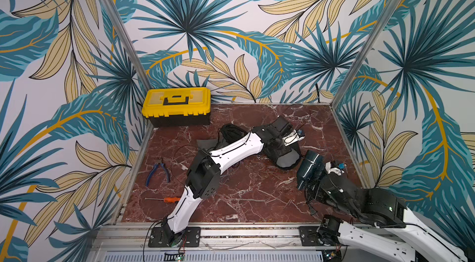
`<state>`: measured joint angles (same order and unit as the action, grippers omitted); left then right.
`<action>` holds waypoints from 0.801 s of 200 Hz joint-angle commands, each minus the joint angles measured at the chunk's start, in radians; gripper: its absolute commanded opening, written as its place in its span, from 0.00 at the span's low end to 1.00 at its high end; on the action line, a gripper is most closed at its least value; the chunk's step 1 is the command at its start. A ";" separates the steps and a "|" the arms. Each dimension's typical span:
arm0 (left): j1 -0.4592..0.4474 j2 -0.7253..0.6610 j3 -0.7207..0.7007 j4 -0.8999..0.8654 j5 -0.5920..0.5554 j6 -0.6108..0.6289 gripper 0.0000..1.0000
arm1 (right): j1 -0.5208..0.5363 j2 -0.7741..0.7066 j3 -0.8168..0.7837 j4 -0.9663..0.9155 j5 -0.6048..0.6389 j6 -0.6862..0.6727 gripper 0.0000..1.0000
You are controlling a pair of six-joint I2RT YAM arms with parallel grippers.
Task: Pack away hair dryers
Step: Place the hair dryer in the drawstring bag.
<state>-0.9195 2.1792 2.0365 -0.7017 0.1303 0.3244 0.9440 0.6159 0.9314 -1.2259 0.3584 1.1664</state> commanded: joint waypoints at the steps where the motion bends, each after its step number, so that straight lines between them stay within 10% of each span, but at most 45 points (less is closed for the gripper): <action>1: -0.004 -0.056 0.054 -0.027 0.032 -0.016 0.00 | -0.001 0.040 -0.041 0.157 -0.042 -0.010 0.00; 160: -0.022 -0.185 -0.095 -0.025 0.120 0.018 0.00 | -0.089 0.254 -0.134 0.478 -0.267 -0.110 0.00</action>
<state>-0.9279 2.0335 1.9835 -0.7265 0.2211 0.3260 0.8654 0.8387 0.7486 -0.8211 0.1287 1.1263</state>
